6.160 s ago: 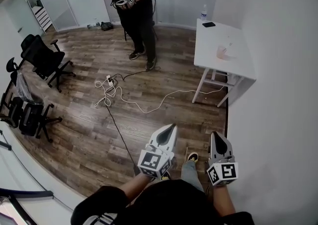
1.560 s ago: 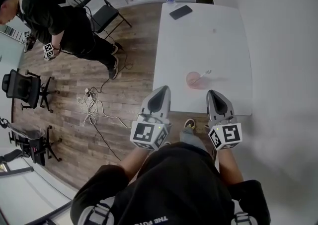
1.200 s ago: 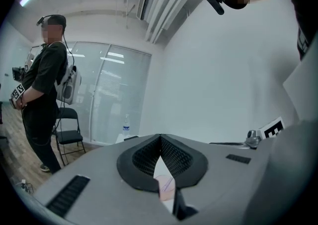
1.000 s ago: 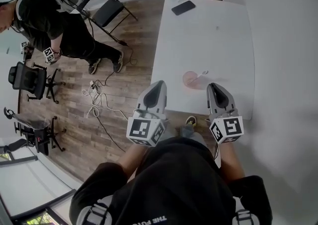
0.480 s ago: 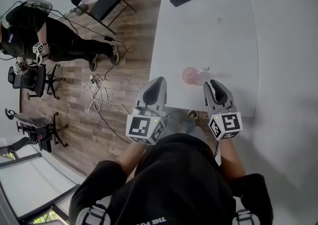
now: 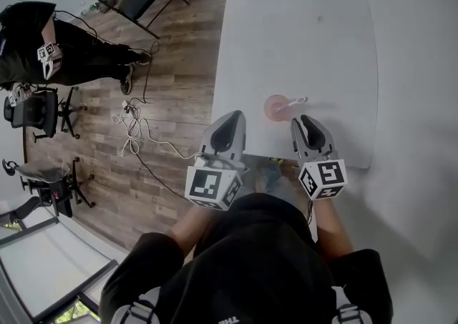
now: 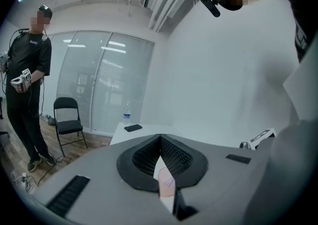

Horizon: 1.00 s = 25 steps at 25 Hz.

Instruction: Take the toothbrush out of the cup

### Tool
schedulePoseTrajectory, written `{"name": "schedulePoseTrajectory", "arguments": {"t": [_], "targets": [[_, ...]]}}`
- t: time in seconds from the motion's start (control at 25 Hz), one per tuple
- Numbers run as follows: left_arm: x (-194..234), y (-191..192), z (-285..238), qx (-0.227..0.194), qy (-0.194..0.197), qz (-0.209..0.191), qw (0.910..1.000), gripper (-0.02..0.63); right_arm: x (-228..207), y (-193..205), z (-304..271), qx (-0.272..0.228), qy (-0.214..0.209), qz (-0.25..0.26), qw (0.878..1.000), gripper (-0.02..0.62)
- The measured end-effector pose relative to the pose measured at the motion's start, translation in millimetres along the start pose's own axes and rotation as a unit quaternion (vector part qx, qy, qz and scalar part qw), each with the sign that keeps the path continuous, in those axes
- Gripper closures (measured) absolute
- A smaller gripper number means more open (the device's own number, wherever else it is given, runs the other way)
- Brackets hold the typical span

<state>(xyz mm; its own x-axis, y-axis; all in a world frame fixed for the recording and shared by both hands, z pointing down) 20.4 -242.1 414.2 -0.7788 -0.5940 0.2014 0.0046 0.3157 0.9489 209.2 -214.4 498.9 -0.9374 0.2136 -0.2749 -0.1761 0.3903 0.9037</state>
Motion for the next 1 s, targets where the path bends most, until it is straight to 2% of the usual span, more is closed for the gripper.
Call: {"name": "schedulePoseTrajectory", "arguments": {"t": [0.64,1.0], "targets": [[32,29,-24,0.030,0.021,0.026,0.9990,0.588,2,33,-43,0.051,0.018,0.009,0.998,0.492],[41,31,-41,0.043,0.035,0.032,0.9980,0.588,-4,35,-63,0.060,0.031,0.012,0.998,0.492]]}}
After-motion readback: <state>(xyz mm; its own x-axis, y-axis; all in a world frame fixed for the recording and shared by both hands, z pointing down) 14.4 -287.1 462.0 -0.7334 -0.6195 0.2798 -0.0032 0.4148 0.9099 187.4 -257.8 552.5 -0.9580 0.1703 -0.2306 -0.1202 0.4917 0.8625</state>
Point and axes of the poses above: the fingertips, and each gripper's own axes: z backward along the fingers, x to its left, y out of its underside, the point moved 6 cm from there along z, backward along the fingers, and after that the axes turned 6 degrees about y, right-handed, at the moved point
